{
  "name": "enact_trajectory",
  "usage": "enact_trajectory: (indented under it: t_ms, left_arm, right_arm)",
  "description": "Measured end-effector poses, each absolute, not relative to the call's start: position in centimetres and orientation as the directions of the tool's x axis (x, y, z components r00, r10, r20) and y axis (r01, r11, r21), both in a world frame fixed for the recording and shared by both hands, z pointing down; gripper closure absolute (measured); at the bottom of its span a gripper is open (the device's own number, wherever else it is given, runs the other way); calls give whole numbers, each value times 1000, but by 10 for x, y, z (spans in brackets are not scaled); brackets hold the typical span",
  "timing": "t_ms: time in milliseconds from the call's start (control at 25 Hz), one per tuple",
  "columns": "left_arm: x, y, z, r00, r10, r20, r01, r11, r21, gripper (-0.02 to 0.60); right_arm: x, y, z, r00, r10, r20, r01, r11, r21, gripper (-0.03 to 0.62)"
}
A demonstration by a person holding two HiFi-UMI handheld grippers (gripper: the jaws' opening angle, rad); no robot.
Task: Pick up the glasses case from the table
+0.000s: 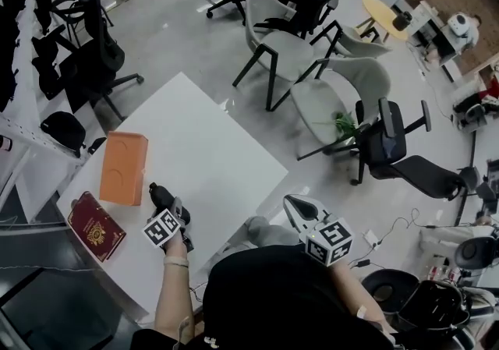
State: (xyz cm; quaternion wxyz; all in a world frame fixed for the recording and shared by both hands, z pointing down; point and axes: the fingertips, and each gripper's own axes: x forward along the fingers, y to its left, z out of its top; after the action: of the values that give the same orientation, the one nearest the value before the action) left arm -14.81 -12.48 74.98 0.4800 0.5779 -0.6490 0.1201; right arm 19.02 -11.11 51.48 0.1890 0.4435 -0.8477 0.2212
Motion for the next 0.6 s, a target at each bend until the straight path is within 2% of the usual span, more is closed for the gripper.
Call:
enact_trajectory:
  t_ms: [200,600]
  left_arm:
    - [-148,-124,741,133,-626,768,-881,281,381,261]
    - [-143,-106,696,125,-673,729,-915,207,347,272]
  right_arm:
    - [189,-114,510,-569,-650,504,-812,541,-218,566]
    - [159,-127,505,-669,-583,461,-731,628,-266,566]
